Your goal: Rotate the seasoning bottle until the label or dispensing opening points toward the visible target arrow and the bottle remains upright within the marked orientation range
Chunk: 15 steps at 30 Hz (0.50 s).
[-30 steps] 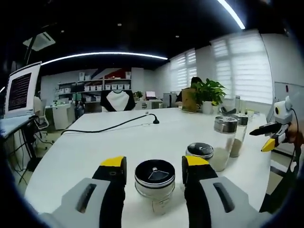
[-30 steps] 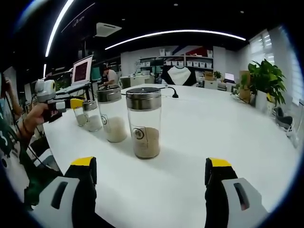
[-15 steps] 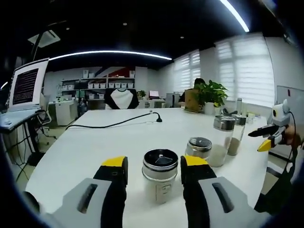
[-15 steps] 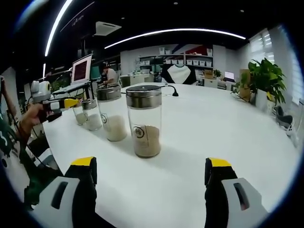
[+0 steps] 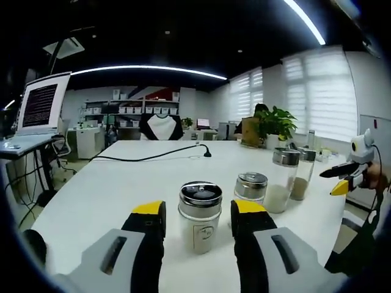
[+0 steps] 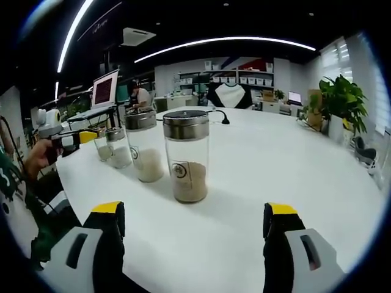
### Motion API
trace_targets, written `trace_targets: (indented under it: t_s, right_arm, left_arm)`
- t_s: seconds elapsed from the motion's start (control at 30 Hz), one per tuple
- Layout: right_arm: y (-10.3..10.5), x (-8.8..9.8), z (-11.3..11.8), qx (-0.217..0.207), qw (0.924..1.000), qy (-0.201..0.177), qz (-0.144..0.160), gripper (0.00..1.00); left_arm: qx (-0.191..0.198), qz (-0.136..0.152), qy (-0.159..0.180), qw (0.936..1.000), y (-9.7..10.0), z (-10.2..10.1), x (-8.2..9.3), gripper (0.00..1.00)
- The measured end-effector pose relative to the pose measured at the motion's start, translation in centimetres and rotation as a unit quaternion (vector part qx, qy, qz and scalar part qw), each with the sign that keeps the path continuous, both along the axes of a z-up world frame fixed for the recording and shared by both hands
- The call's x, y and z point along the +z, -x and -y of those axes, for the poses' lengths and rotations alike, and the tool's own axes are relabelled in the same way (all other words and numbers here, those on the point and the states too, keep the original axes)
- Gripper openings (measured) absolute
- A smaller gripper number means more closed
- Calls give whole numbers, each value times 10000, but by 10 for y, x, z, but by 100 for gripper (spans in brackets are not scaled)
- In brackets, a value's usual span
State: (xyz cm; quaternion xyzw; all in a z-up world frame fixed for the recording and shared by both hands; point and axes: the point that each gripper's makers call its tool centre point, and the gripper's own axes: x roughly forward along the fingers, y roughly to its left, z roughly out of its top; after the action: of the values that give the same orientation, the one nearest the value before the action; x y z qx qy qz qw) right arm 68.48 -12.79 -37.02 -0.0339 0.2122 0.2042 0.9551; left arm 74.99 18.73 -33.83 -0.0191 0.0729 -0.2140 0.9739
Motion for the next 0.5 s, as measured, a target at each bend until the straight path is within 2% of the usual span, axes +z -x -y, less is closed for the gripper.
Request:
trace_targets:
  t_s: [0.07, 0.2, 0.27, 0.4, 0.5]
  right_arm:
    - [0, 1, 4, -50, 10000, 12, 16, 96]
    - [-1, 3, 5, -87, 9999, 8, 56, 96]
    - [-1, 2, 4, -73, 10000, 2, 52, 96]
    - [-1, -1, 0, -16, 10000, -17, 28, 96]
    - [-1, -1, -1, -9, 10000, -32, 32, 96]
  left_arm:
    - [98, -56, -10, 9999, 2, 0, -2, 46]
    - [214, 138, -107, 9996, 10, 5, 4, 49]
    - [440, 250, -114, 9987, 11, 2, 8, 52]
    - [672, 346, 140, 9970, 12, 7, 13, 70]
    - [783, 423, 194, 9958, 16, 11, 13, 79]
